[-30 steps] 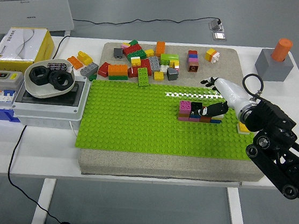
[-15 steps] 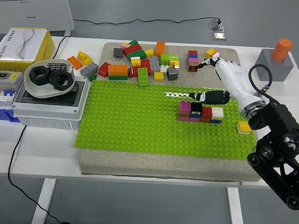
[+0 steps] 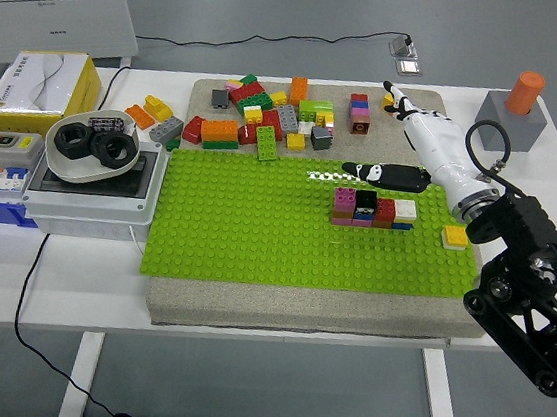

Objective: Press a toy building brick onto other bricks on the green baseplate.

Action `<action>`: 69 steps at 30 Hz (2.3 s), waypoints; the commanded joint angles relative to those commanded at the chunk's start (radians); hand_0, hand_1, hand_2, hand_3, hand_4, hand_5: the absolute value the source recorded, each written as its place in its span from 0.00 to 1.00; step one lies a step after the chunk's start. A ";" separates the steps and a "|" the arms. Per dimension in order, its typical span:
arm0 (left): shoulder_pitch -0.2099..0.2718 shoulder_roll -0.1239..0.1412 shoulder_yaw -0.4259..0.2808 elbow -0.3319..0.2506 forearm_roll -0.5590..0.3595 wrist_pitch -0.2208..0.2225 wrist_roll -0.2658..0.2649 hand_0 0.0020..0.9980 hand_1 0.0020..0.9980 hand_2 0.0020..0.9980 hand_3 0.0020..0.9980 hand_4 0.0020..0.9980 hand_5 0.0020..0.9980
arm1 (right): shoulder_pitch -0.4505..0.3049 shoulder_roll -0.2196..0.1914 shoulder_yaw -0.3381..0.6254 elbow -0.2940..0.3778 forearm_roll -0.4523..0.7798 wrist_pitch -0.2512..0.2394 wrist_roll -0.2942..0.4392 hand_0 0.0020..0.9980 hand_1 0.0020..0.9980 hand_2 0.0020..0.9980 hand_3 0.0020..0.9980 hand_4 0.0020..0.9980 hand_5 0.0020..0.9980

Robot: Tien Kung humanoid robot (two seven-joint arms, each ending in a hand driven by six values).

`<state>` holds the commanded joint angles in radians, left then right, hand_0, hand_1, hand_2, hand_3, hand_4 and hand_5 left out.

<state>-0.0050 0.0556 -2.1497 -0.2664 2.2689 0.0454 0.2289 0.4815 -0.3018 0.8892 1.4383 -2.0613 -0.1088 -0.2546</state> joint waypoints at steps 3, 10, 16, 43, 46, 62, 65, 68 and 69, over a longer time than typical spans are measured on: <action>-0.001 0.000 0.001 0.000 0.000 0.000 0.000 0.78 0.72 0.62 0.46 0.62 0.34 | -0.009 -0.004 -0.011 0.004 -0.020 0.020 -0.013 0.93 0.83 0.85 0.76 1.00 0.67; -0.001 -0.002 0.000 -0.001 0.000 0.002 -0.001 0.78 0.72 0.62 0.46 0.62 0.34 | -0.035 -0.029 -0.040 0.038 -0.094 0.049 -0.035 0.93 0.85 0.87 0.68 1.00 0.68; -0.001 -0.002 0.000 0.000 0.000 0.002 -0.002 0.78 0.72 0.62 0.46 0.62 0.34 | -0.042 -0.031 -0.052 0.034 -0.121 0.053 -0.040 0.94 0.87 0.89 0.62 1.00 0.68; -0.003 -0.003 0.003 -0.001 0.000 0.003 -0.002 0.78 0.72 0.63 0.46 0.62 0.36 | -0.032 -0.013 -0.110 -0.043 -0.090 0.049 -0.039 0.94 0.87 0.90 0.62 1.00 0.67; -0.003 -0.002 0.002 0.000 0.000 0.003 -0.002 0.78 0.72 0.63 0.46 0.62 0.36 | -0.028 -0.008 -0.117 -0.065 -0.087 0.049 -0.039 0.94 0.87 0.90 0.62 1.00 0.67; -0.002 -0.003 0.002 0.001 0.000 0.002 -0.001 0.78 0.72 0.62 0.46 0.62 0.36 | -0.018 0.011 -0.137 -0.127 -0.070 0.038 -0.033 0.94 0.87 0.90 0.62 1.00 0.66; -0.002 -0.003 0.002 0.002 0.000 0.002 -0.001 0.78 0.72 0.62 0.46 0.62 0.36 | -0.018 0.012 -0.139 -0.129 -0.067 0.037 -0.033 0.94 0.87 0.90 0.62 1.00 0.66; -0.001 -0.004 0.002 0.002 0.000 0.002 -0.001 0.78 0.72 0.62 0.46 0.62 0.37 | -0.017 0.013 -0.140 -0.133 -0.063 0.035 -0.033 0.94 0.87 0.90 0.62 1.00 0.66; -0.001 -0.004 0.002 0.002 0.000 0.002 -0.001 0.78 0.72 0.62 0.46 0.62 0.37 | -0.017 0.013 -0.141 -0.134 -0.062 0.035 -0.033 0.94 0.87 0.90 0.62 1.00 0.66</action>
<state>-0.0064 0.0516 -2.1481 -0.2642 2.2689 0.0470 0.2280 0.4642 -0.2886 0.7484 1.3040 -2.1232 -0.0737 -0.2873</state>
